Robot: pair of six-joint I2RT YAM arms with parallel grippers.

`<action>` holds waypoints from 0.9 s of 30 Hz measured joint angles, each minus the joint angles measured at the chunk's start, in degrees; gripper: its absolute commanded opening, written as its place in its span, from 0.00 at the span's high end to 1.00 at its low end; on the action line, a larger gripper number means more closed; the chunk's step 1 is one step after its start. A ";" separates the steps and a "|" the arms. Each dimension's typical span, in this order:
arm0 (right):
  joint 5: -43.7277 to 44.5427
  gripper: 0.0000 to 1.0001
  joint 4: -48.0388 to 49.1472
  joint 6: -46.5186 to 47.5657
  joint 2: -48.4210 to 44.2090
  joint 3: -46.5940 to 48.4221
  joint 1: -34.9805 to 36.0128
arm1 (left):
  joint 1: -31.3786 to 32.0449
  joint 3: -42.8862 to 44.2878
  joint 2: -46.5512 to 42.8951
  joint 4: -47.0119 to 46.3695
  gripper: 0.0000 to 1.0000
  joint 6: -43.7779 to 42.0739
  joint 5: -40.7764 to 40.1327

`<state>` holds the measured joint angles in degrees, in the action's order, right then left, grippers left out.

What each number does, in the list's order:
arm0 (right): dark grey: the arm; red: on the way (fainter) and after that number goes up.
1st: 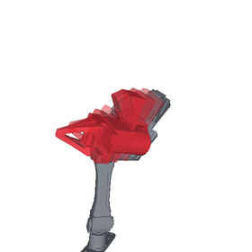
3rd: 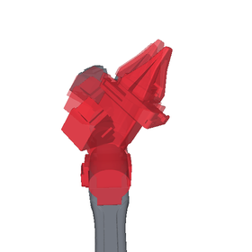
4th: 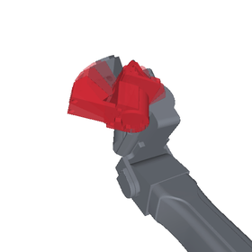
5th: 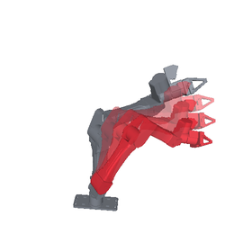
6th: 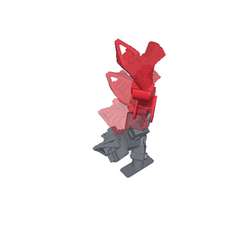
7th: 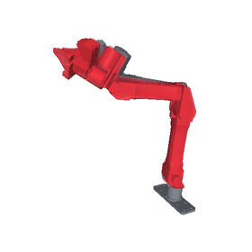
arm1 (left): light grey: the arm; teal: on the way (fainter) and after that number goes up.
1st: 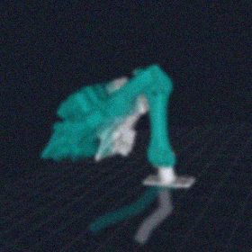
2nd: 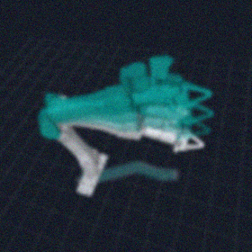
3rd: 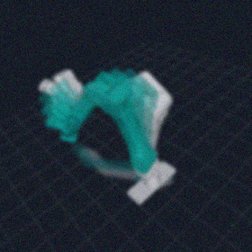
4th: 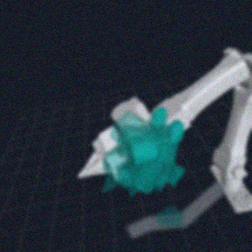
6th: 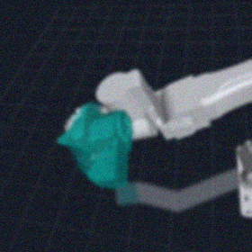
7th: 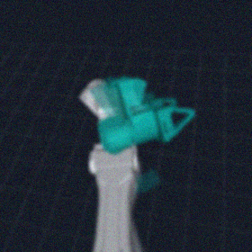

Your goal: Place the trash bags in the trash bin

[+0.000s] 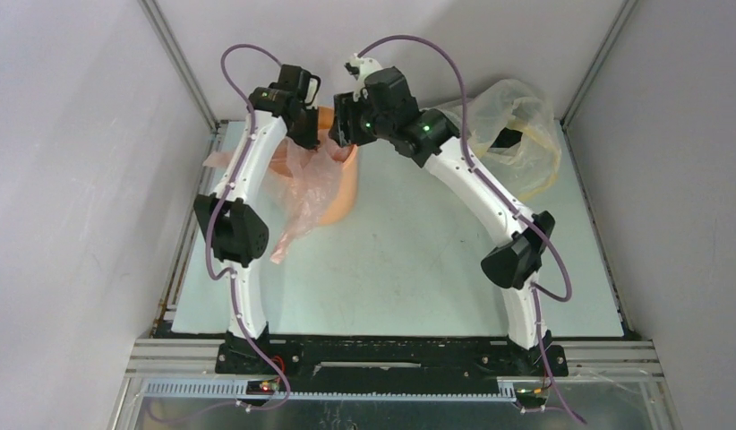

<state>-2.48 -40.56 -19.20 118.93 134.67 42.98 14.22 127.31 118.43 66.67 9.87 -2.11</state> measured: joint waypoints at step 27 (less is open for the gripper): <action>1.33 0.16 -0.42 -5.03 -1.97 -4.48 -3.85 | -0.28 -14.49 -36.11 -8.59 0.10 0.87 -1.38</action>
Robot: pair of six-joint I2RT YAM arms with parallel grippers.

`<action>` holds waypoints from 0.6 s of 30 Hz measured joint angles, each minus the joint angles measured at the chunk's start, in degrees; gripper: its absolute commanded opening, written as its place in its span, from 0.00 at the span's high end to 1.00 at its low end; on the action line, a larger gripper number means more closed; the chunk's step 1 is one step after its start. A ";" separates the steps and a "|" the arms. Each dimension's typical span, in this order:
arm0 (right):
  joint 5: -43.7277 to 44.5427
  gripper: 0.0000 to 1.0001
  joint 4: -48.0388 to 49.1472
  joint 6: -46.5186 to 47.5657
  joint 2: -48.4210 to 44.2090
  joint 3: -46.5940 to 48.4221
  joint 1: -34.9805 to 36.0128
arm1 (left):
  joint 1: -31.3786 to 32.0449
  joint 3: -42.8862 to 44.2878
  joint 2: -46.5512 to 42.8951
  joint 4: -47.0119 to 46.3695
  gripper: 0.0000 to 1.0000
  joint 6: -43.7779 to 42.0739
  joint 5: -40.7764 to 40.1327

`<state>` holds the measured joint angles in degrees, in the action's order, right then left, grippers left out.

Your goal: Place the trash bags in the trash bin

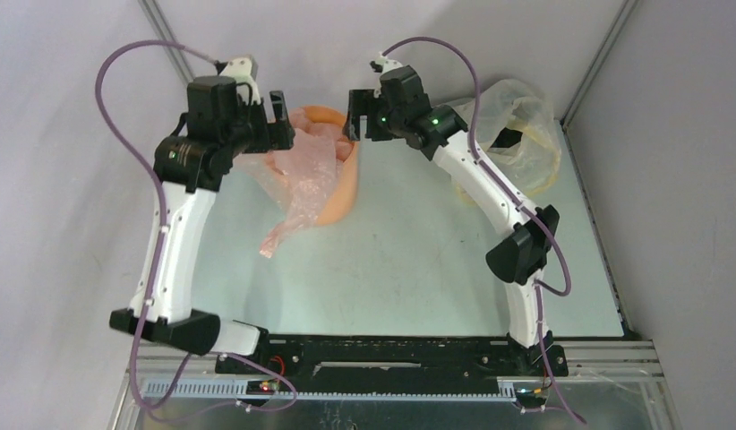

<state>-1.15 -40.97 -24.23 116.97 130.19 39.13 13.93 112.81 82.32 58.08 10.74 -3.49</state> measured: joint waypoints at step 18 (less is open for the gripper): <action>4.68 0.82 -1.36 -6.69 10.29 3.23 -0.74 | -0.61 -28.72 -36.20 -11.72 0.08 4.24 -8.41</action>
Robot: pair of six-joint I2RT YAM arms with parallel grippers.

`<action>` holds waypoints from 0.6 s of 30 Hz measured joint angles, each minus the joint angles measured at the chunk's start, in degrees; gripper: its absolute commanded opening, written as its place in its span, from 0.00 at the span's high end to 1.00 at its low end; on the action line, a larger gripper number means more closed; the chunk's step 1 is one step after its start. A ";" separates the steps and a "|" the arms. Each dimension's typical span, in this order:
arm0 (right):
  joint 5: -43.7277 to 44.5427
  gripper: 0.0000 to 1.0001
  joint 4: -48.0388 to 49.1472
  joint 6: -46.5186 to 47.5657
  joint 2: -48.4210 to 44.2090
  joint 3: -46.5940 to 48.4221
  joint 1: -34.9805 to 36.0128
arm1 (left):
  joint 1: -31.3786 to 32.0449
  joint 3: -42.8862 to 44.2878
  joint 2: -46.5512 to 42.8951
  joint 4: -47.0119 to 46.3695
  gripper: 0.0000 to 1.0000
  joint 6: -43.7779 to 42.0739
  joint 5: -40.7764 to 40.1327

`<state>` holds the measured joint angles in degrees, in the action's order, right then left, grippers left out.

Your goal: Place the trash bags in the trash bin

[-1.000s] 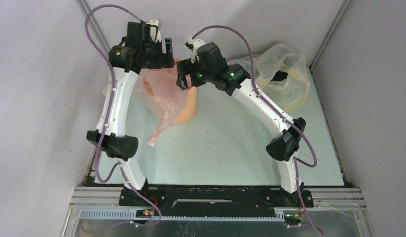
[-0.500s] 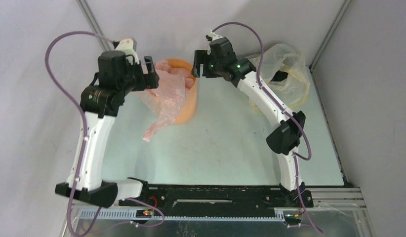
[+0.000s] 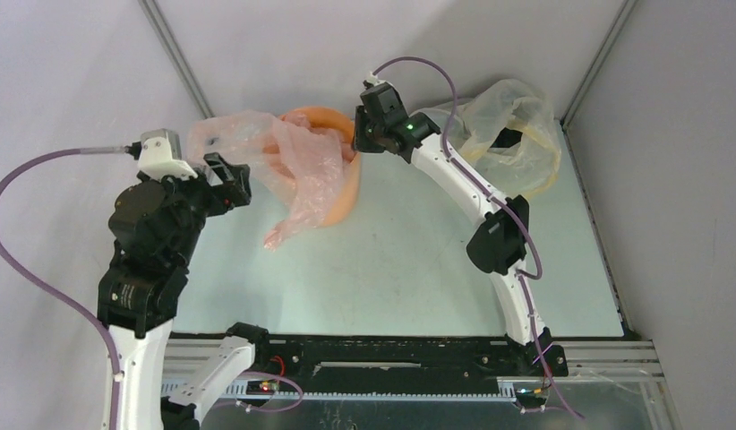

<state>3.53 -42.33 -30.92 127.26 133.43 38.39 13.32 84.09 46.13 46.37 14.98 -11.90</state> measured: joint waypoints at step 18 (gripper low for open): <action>11.91 1.00 -10.93 3.89 -14.38 -11.45 0.00 | -0.02 -2.38 -4.55 1.42 0.08 0.61 3.15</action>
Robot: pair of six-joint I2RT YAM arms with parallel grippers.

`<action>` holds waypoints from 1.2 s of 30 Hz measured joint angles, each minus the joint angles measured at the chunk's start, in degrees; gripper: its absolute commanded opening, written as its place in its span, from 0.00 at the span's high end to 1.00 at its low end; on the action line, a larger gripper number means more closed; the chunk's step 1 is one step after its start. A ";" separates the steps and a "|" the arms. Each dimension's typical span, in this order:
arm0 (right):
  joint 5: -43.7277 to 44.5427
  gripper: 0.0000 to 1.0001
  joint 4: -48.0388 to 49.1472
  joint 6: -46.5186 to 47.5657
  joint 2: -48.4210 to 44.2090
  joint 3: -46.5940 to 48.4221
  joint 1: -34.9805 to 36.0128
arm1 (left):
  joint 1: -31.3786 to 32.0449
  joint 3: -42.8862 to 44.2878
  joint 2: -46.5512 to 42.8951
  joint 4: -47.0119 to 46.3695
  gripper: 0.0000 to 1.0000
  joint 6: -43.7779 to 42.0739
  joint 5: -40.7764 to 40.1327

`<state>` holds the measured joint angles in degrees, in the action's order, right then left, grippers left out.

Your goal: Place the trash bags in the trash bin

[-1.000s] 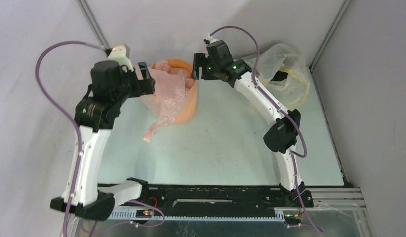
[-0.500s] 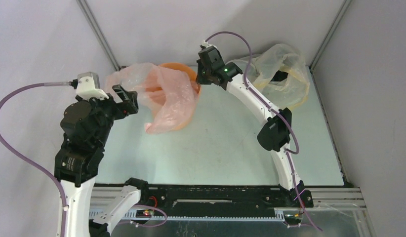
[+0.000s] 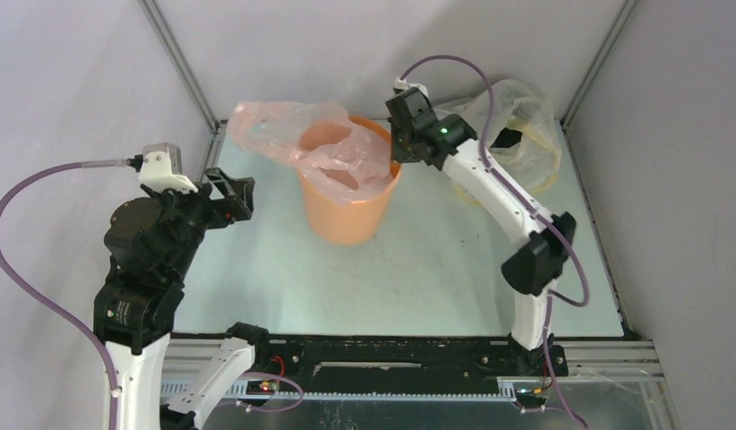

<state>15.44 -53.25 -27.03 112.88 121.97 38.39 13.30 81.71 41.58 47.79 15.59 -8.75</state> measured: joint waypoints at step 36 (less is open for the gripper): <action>7.78 0.22 7.15 10.03 -37.92 -39.60 -2.14 | 0.00 -4.42 8.61 -6.49 0.00 2.82 23.17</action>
<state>23.22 -46.11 -16.99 74.96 82.37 36.25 13.30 77.30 50.19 41.30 18.41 14.41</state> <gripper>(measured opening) 0.739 0.974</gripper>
